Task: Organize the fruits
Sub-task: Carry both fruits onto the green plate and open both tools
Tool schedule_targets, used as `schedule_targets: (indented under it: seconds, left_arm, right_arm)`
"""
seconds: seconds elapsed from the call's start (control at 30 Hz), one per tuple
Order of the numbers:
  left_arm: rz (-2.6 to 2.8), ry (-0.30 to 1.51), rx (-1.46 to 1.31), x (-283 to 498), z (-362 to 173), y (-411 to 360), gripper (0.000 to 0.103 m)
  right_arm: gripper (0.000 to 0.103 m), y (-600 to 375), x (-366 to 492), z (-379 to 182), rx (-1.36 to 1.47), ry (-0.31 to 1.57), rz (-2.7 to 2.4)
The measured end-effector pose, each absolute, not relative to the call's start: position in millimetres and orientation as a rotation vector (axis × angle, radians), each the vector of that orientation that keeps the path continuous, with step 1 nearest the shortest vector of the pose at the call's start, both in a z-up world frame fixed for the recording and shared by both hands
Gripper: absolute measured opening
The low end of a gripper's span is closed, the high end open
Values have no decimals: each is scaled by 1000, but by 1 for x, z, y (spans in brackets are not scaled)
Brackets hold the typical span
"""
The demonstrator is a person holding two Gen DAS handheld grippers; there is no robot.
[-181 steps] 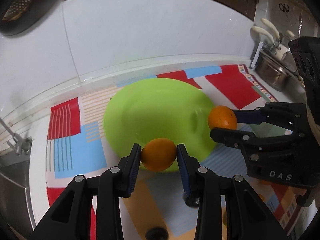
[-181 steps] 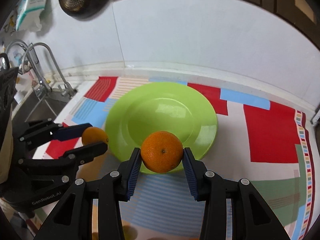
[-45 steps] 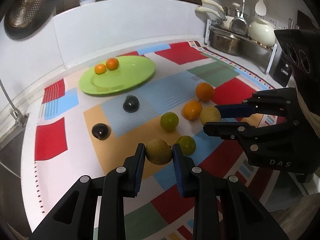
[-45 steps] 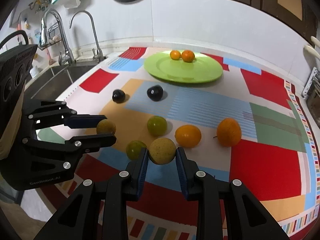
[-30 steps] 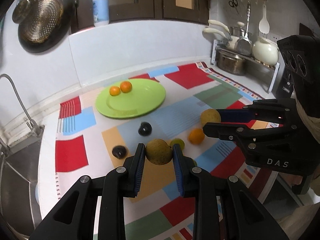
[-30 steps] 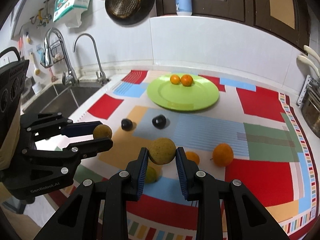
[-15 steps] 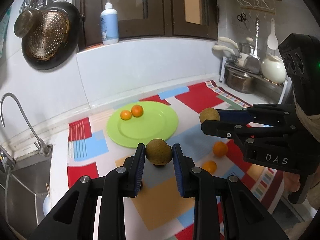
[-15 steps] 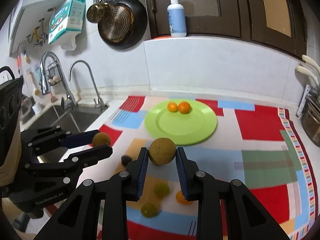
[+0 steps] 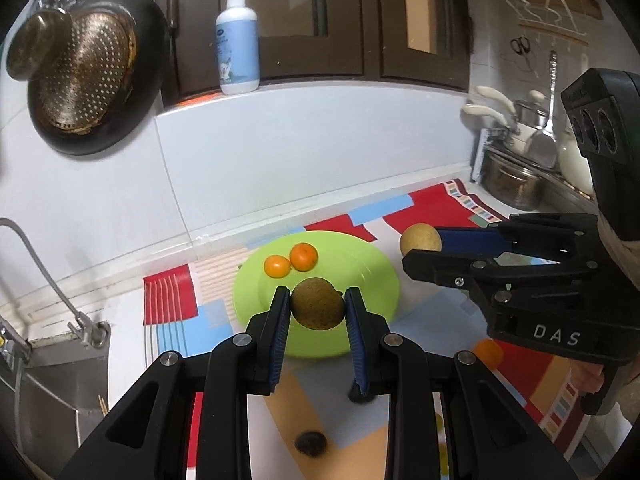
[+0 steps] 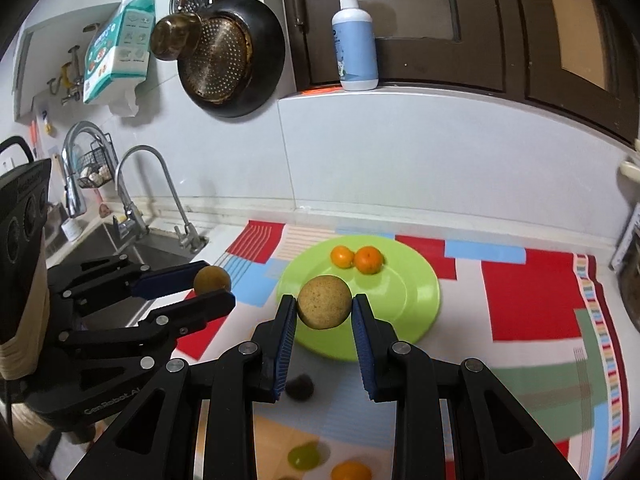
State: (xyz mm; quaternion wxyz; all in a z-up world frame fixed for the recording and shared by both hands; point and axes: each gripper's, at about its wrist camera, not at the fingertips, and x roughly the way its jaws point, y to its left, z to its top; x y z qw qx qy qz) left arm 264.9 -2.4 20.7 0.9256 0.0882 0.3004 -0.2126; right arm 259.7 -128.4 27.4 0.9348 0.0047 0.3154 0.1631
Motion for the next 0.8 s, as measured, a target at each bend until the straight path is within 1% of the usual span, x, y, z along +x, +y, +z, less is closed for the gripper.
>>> schedule_targets:
  seconds: [0.33, 0.8]
  left_arm:
    - [-423, 712, 147, 337, -1, -4, 28]
    - [-423, 853, 135, 409, -57, -15, 28]
  right_arm:
    - [30, -127, 328, 6, -37, 752, 344]
    - [30, -129, 413, -49, -81, 935, 361]
